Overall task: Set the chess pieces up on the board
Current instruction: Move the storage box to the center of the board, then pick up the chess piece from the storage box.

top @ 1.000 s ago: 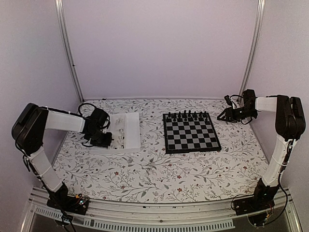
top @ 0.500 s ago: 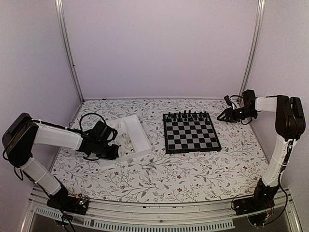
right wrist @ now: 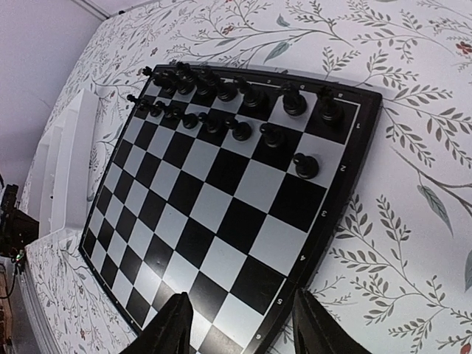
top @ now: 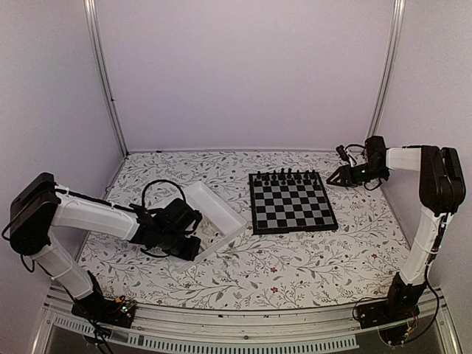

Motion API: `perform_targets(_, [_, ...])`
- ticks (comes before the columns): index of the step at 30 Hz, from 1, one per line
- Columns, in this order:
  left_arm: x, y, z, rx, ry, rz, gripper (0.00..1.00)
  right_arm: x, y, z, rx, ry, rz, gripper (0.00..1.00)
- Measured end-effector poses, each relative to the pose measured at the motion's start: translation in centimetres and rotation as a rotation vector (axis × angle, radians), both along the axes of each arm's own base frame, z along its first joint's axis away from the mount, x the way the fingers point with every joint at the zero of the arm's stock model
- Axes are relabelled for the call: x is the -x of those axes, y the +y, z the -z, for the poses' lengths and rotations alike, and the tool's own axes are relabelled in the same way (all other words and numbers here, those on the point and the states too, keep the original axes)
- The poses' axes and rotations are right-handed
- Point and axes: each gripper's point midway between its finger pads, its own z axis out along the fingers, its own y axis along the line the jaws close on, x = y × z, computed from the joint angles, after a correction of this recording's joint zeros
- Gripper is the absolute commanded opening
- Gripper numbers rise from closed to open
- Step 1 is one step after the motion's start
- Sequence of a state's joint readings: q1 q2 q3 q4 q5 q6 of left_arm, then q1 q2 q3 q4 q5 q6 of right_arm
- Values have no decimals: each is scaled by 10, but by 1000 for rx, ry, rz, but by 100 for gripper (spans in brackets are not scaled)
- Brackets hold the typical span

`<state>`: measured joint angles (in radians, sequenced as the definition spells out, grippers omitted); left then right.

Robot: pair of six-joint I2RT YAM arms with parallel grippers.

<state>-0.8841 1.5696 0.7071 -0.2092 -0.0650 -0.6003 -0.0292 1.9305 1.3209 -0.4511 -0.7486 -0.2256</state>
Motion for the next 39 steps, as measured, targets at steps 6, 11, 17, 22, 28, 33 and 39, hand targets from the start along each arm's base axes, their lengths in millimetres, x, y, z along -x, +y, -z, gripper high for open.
perform_targets(6, [-22, 8, -40, -84, -53, 5, 45, 19, 52, -19, 43, -79, -158, 50])
perform_targets(11, [-81, 26, -93, -38, -163, -71, 46, 46, 108, -36, 92, -164, -336, 51])
perform_targets(17, [-108, 39, -87, -78, -134, -26, 44, 55, 121, -49, 115, -232, -389, 50])
perform_targets(22, [-106, 24, -69, -87, -66, 86, 41, 61, 99, -44, 154, -259, -345, 51])
perform_targets(28, [-109, 18, -53, -115, -28, 133, 35, 54, 74, -37, 177, -263, -285, 51])
perform_targets(33, [-115, 14, -41, -130, -10, 151, 34, 44, 58, -40, 182, -278, -242, 51])
perform_targets(39, [-118, 10, -34, -131, 3, 160, 35, 43, 56, -40, 183, -284, -238, 51])
